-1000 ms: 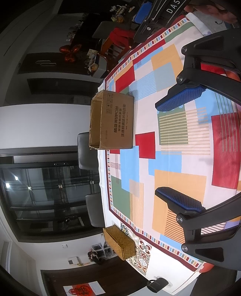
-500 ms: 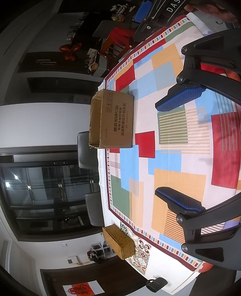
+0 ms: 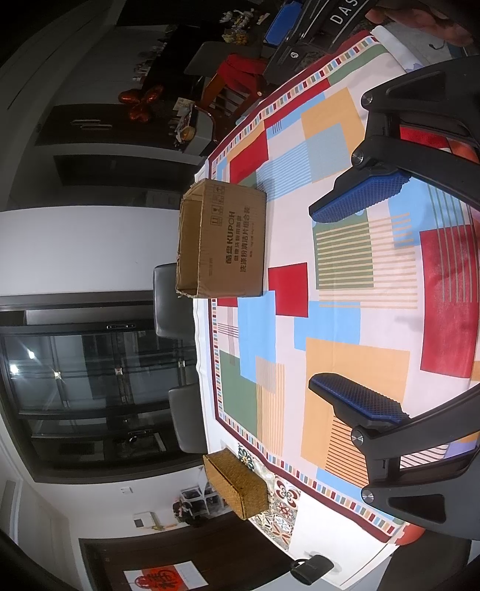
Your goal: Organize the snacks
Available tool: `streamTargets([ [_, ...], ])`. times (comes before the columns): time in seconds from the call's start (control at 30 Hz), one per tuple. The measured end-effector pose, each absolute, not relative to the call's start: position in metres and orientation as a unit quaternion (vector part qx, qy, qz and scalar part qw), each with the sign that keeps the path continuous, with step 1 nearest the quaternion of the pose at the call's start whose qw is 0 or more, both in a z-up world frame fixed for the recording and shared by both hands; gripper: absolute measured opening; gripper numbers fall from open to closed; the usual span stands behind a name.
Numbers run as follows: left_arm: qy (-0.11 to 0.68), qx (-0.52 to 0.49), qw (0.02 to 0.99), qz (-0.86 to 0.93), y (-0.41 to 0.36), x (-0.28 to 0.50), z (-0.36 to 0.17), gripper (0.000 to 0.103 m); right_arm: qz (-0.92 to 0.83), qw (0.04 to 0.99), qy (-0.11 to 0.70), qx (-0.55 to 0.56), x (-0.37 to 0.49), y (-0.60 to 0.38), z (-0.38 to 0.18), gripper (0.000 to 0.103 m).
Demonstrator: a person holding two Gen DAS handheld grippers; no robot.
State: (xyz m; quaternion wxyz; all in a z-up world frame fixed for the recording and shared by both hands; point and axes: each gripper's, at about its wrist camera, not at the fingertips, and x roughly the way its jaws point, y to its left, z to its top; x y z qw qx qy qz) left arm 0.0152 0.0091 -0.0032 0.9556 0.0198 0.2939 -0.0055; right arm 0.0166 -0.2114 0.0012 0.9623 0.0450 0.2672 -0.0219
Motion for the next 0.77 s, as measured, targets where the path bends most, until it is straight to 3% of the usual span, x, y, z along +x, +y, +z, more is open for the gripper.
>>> streamTargets([
  [0.77, 0.298, 0.019, 0.954, -0.007, 0.009, 0.0172, -0.0056, 0.084, -0.022, 0.962, 0.267, 0.044, 0.0165, -0.2114, 0.001, 0.074],
])
